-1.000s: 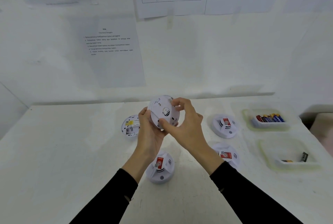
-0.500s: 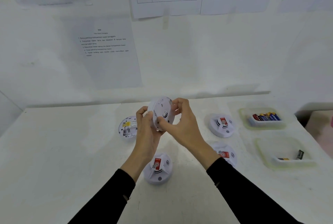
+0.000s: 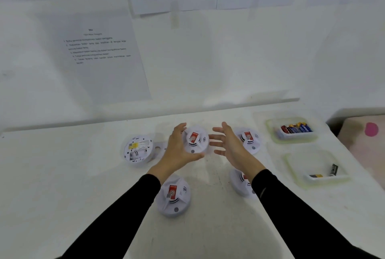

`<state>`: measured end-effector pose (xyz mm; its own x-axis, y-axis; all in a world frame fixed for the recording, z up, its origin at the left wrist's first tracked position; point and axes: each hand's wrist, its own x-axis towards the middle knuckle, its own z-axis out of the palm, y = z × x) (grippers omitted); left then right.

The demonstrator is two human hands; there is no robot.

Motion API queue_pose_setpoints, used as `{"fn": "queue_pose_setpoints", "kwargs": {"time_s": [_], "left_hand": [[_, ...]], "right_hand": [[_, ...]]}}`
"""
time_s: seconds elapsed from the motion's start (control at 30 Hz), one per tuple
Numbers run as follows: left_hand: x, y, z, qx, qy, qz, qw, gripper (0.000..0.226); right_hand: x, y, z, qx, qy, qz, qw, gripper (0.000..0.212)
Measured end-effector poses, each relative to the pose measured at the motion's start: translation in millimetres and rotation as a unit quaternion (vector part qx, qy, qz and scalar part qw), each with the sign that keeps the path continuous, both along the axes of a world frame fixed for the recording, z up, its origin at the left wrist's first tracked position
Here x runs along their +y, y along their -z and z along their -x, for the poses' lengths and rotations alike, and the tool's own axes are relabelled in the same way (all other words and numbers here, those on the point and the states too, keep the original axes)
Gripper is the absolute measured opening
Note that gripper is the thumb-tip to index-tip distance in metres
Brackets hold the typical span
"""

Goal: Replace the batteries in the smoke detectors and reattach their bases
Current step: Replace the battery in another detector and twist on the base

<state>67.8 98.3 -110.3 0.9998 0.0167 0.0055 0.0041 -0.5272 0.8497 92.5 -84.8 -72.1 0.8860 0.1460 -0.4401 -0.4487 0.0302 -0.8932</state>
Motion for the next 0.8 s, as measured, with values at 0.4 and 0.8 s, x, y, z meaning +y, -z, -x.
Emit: {"fn": "queue_pose_setpoints", "kwargs": {"time_s": [0.4,0.8], "left_hand": [[-38,23,-14,0.022,-0.088,-0.091,0.992,0.115],[82,-5,38,-0.072,-0.269,-0.076,0.958,0.087]], "right_hand": [[17,9,-10,0.022,-0.013,0.035,0.999,0.049],[90,26,-8,-0.422,-0.276,0.391,0.77,0.03]]}}
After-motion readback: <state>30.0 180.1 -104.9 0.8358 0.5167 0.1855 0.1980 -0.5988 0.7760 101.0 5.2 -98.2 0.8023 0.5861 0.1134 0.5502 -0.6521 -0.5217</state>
